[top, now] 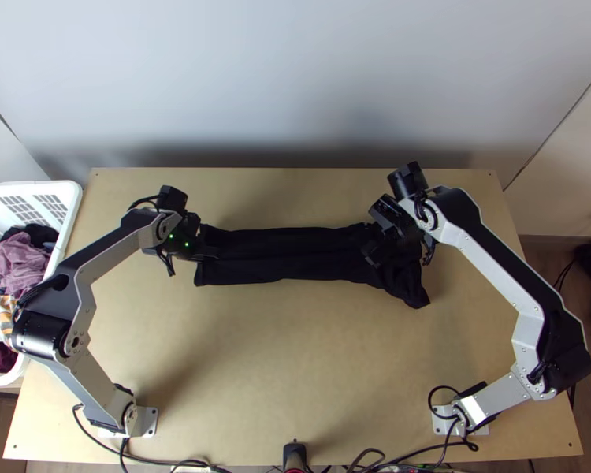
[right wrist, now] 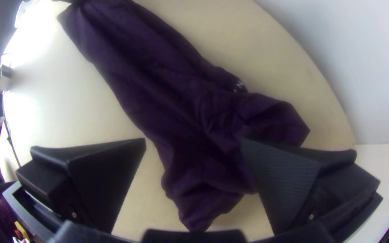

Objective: Fold the t-shirt

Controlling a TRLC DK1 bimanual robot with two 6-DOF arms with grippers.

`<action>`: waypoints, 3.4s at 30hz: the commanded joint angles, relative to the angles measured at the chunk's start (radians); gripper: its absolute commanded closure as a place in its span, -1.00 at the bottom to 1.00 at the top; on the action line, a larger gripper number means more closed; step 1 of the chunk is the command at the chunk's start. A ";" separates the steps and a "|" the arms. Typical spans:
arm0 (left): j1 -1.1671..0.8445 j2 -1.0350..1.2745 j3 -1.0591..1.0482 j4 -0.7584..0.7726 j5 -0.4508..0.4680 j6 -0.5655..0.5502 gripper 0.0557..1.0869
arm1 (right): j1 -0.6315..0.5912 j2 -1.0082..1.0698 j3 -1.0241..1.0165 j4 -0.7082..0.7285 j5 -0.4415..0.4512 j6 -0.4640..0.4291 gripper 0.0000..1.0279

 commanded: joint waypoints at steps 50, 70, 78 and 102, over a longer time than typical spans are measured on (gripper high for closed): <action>-0.018 0.071 0.039 0.008 0.008 -0.024 0.93 | 0.018 -0.001 0.012 -0.022 0.002 0.010 -0.91; 0.066 -0.099 0.089 -0.104 0.020 -0.016 0.93 | 0.096 0.042 0.071 -0.023 0.000 0.014 -0.91; 0.123 -0.130 0.103 -0.147 0.048 -0.007 0.93 | 0.195 0.103 0.123 -0.025 -0.007 0.025 -0.91; -0.021 -0.093 0.428 -0.374 0.120 -0.018 0.93 | 0.178 0.448 0.100 0.196 -0.082 0.013 -0.91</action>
